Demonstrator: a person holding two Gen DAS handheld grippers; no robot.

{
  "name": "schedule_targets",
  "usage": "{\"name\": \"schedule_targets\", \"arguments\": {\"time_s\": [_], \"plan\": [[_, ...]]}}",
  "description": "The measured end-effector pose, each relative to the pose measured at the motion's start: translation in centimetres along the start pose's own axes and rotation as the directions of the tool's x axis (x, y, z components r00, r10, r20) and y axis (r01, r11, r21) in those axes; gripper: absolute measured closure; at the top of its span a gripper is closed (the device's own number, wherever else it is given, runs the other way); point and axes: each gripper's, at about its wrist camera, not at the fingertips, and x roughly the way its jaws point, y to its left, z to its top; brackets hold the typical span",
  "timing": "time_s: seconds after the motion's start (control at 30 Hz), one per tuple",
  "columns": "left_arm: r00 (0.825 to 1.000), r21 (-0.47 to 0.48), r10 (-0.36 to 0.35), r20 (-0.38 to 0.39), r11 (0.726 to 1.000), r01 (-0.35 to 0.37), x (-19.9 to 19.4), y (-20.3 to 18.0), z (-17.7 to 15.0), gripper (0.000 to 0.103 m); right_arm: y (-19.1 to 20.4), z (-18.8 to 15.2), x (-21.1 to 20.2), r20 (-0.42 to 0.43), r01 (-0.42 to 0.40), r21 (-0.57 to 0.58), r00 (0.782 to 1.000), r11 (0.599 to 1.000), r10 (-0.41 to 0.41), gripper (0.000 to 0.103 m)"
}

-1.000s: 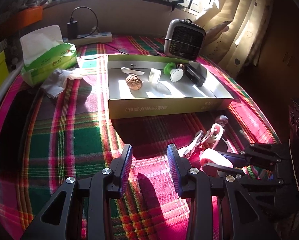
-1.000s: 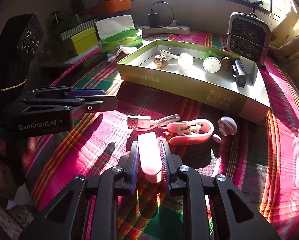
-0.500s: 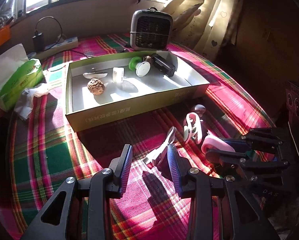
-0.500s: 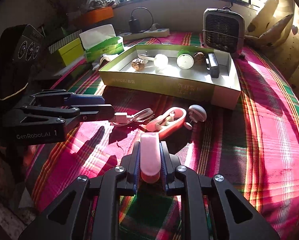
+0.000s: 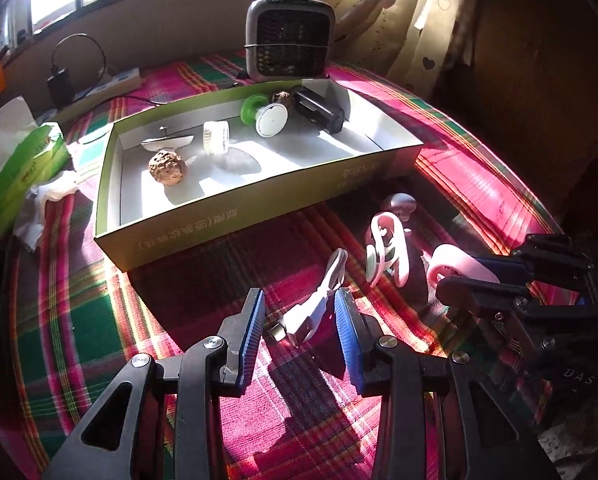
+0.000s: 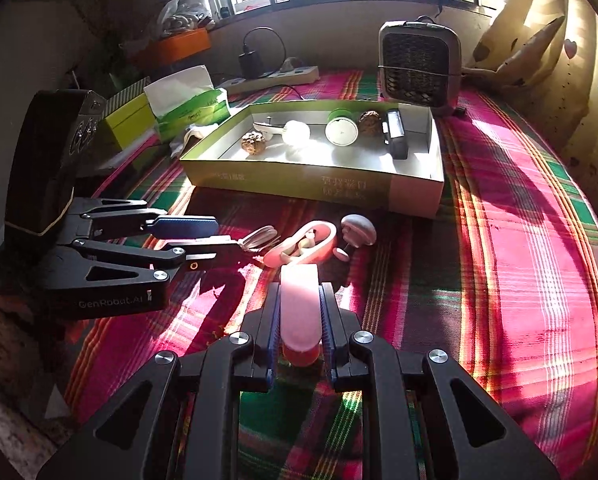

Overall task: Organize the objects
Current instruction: 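Close left tool on white cable while right tool holds pink-white tube, then carry white cable with left tool while right tool carries pink-white tube over box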

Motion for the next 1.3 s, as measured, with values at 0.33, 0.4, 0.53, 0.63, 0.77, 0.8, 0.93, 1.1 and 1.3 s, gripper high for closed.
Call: {"name": "schedule_targets", "arguments": {"time_s": [0.33, 0.4, 0.53, 0.63, 0.77, 0.8, 0.93, 1.1, 1.3], "plan": [[0.997, 0.056, 0.071, 0.002, 0.996, -0.071, 0.3, -1.2, 0.0, 0.072, -0.2, 0.1, 0.1, 0.003, -0.017, 0.005, 1.0, 1.0, 0.017, 0.084], [0.997, 0.061, 0.077, 0.005, 0.995, -0.077, 0.3, -1.3, 0.0, 0.079, -0.2, 0.0, 0.2, 0.003, -0.021, 0.005, 1.0, 1.0, 0.021, 0.084], [0.997, 0.063, 0.082, 0.005, 0.995, -0.083, 0.2, -1.4, 0.0, 0.088, -0.3, 0.0, 0.3, -0.001, -0.026, 0.006, 1.0, 1.0, 0.026, 0.084], [0.997, 0.064, 0.082, 0.006, 0.995, -0.082, 0.2, -1.4, 0.0, 0.09, -0.4, -0.1, 0.3, -0.002, -0.029, 0.008, 1.0, 1.0, 0.029, 0.084], [0.997, 0.05, 0.08, 0.006, 0.996, -0.08, 0.2, -1.3, 0.0, 0.091, -0.5, 0.0, 0.2, -0.002, -0.029, 0.007, 1.0, 1.0, 0.029, 0.084], [0.997, 0.047, 0.08, 0.006, 0.996, -0.081, 0.2, -1.4, 0.0, 0.091, -0.5, -0.1, 0.2, -0.003, -0.029, 0.007, 1.0, 1.0, 0.029, 0.084], [0.997, 0.042, 0.082, 0.007, 0.996, -0.082, 0.2, -1.4, 0.0, 0.091, -0.6, -0.1, 0.3, -0.002, -0.028, 0.01, 1.0, 1.0, 0.028, 0.084], [0.997, 0.034, 0.082, 0.009, 0.996, -0.083, 0.1, -1.4, 0.0, 0.092, -0.4, -0.1, 0.4, -0.004, -0.027, 0.006, 1.0, 1.0, 0.027, 0.084], [0.996, 0.034, 0.083, 0.021, 0.996, -0.084, -0.4, -1.4, 0.0, 0.093, -0.3, 0.3, 0.2, 0.005, -0.02, 0.001, 1.0, 1.0, 0.02, 0.084]]}}
